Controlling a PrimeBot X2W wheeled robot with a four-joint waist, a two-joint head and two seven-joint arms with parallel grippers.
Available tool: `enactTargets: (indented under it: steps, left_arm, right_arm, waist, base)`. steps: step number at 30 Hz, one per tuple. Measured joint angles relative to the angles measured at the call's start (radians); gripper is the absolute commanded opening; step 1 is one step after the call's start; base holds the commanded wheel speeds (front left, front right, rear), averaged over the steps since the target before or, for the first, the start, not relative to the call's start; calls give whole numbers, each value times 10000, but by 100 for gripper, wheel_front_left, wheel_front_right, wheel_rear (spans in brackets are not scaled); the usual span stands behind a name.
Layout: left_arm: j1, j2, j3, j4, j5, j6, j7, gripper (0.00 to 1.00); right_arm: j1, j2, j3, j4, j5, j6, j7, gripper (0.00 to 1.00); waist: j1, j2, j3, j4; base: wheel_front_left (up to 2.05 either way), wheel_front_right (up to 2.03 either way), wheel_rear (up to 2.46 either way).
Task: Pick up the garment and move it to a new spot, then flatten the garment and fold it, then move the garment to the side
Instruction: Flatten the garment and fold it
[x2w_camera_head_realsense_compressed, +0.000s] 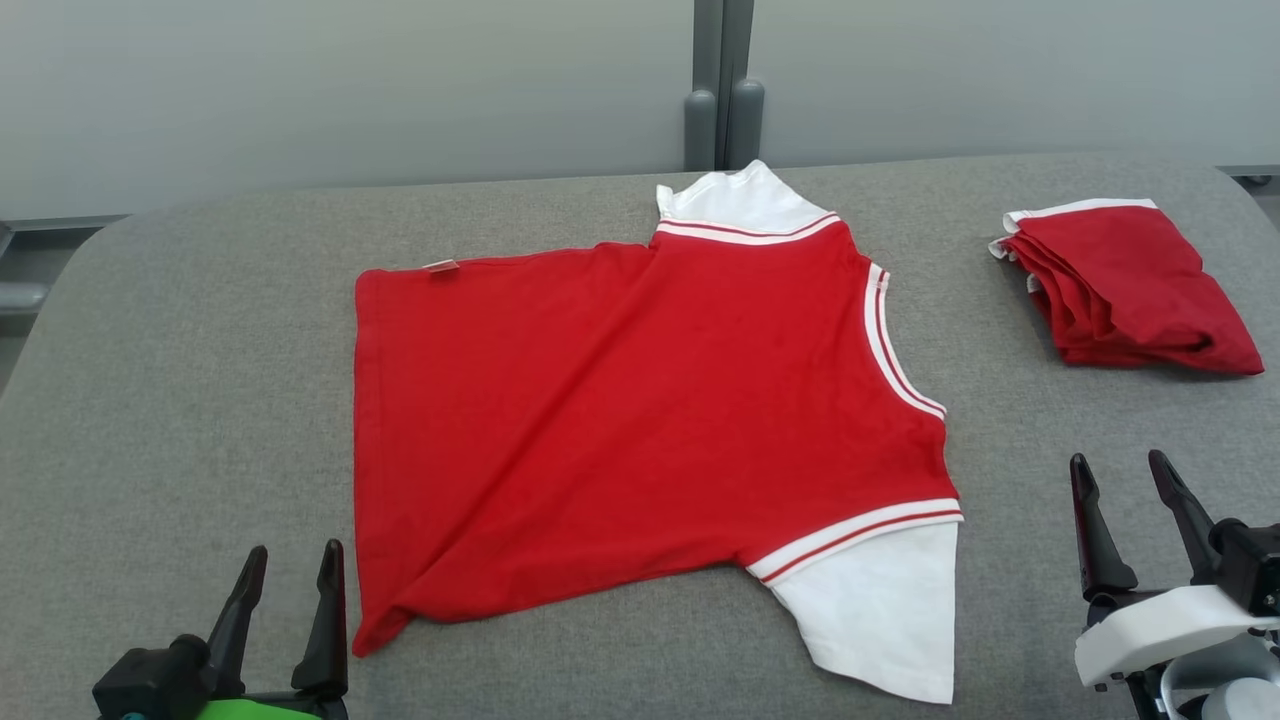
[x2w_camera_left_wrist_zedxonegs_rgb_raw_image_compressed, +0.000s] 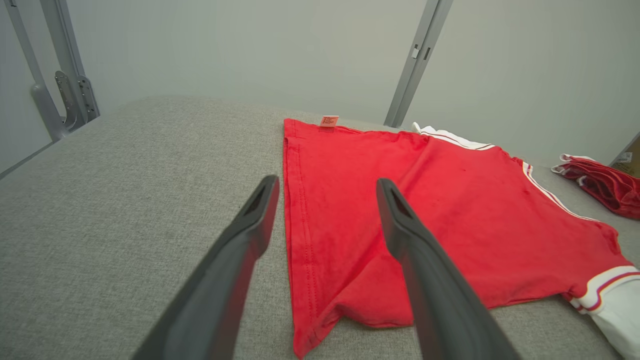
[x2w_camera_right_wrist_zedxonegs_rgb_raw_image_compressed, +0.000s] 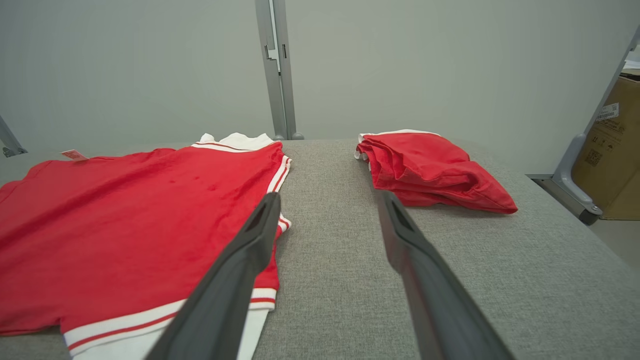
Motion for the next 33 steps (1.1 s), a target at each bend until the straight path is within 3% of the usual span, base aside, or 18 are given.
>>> enactTargets:
  steps: [11, 24, 30, 33]
  left_arm:
    - [13, 130, -360, 165, -2, 0, 0, 100]
    - [235, 232, -945, 1068, -184, -2, 0, 100]
    - [180, 265, -1016, 1335, -219, -2, 0, 100]
    - [93, 270, -1030, 1448, -219, -29, 0, 100]
  right_arm:
    - [3, 213, 132, 313, -82, -19, -17, 100]
    - [1062, 754, 1776, 1741, -82, 865, 23, 100]
    - [1041, 909, 2029, 2314, -79, 1126, 140, 100]
    - [1003, 1053, 2025, 2502, -21, 1162, 211, 77]
  waist:
    - [0, 0, -104, -208]
    - [0, 0, 108, -258]
    - [0, 0, 323, -350]
    - [0, 0, 426, -331]
  base:
    - [0, 0, 0]
    - [0, 0, 0]
    - [0, 0, 0]
    - [0, 0, 0]
